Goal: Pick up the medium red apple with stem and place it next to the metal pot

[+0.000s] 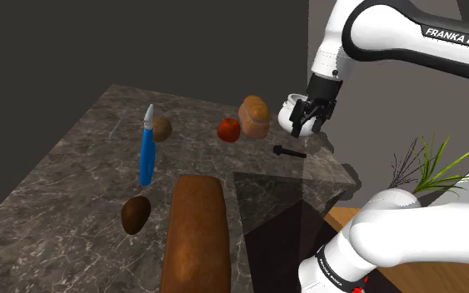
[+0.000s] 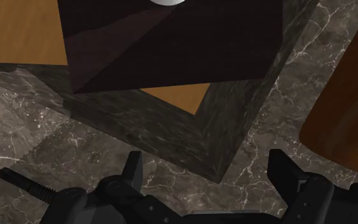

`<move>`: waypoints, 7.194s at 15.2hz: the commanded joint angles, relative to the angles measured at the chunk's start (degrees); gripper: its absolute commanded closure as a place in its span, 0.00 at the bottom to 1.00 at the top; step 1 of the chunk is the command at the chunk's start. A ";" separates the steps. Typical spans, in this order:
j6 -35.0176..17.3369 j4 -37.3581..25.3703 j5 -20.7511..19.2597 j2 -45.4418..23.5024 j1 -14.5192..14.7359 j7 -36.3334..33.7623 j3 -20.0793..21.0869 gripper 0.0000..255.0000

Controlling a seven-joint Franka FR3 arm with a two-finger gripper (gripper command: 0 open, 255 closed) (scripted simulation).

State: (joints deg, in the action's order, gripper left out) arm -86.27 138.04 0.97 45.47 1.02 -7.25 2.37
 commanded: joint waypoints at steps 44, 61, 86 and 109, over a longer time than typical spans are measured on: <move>-34.64 -33.79 1.58 -60.53 0.58 34.26 -8.78 0.00; -31.18 -36.00 1.36 -59.27 0.61 34.09 -8.84 1.00; -12.53 -52.76 0.96 -57.36 0.49 33.66 -9.02 1.00; 0.24 -64.35 1.56 -56.33 -4.42 40.84 -11.81 1.00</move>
State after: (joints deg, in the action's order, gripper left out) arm -85.76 72.49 2.58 -11.79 -2.88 32.61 -9.09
